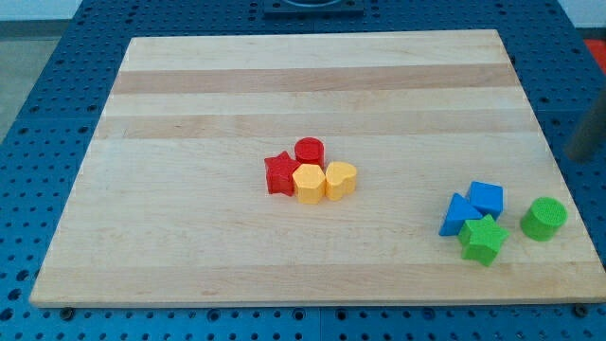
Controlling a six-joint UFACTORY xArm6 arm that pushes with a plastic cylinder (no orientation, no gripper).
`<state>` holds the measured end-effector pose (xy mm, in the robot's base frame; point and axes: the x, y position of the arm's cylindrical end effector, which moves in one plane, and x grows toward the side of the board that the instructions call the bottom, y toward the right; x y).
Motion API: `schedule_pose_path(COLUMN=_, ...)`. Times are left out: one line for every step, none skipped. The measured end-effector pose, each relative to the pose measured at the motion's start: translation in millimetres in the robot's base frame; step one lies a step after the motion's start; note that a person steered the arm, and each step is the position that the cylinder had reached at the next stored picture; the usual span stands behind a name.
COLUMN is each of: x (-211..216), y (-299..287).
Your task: Push green circle close to green star
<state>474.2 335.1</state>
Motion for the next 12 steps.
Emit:
schedule_pose_path(x=6, y=0)
schedule_pose_path(x=33, y=0)
schedule_pose_path(x=38, y=0)
schedule_pose_path(x=39, y=-18)
schedule_pose_path(x=42, y=-43)
schedule_pose_path(x=42, y=-44)
schedule_pose_path(x=52, y=-56)
schedule_pose_path(x=69, y=-48)
schedule_pose_path(x=72, y=-48)
schedule_pose_path(x=72, y=-49)
schedule_pose_path(x=78, y=-83)
schedule_pose_path(x=78, y=-84)
